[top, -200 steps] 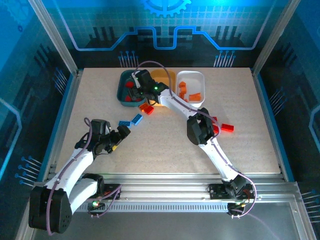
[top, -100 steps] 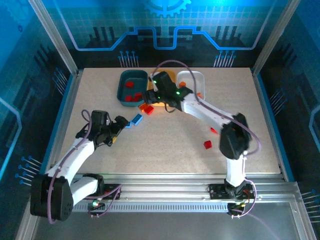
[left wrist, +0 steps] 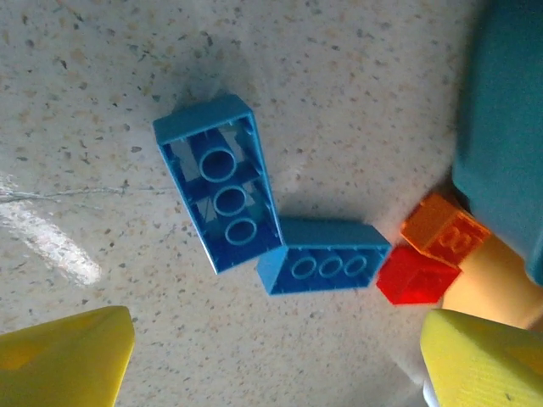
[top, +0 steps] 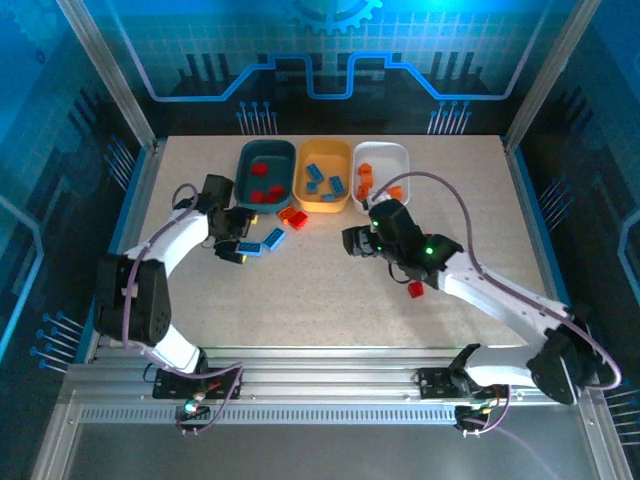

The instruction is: Sort the legos into containers by color

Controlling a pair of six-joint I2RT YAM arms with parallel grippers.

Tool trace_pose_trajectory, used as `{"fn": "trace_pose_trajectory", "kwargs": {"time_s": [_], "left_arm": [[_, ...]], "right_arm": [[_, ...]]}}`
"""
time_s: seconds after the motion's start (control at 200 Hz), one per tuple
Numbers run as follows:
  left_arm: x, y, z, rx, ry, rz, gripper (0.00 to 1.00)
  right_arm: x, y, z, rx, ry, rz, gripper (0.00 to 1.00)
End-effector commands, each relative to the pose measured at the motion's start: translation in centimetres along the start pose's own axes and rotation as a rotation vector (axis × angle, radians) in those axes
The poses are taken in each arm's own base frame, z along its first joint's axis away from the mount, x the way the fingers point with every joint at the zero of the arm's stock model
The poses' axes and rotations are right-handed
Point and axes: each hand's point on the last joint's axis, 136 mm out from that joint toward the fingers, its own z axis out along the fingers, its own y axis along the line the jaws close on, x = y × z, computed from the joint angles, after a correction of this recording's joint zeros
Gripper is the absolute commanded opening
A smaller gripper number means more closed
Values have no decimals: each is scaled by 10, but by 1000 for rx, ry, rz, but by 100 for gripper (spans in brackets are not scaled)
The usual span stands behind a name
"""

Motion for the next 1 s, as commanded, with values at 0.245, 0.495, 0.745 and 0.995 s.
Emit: {"fn": "trace_pose_trajectory", "kwargs": {"time_s": [0.245,0.495,0.745,0.995], "left_arm": [[-7,29,22,-136,-14,-189,89],[-18,30,49,-204,-39,-200,80],[-33,28,57,-203,-107,-166,54],[-37,28,57,-172,-120,-91,35]], "right_arm": [[7,-37,-20,86,-105,37,77],[23,-52,-9,134,-88,66,76],[26,-54,-6,139,-82,71,76],[26,-55,-6,145,-86,75,76]]}}
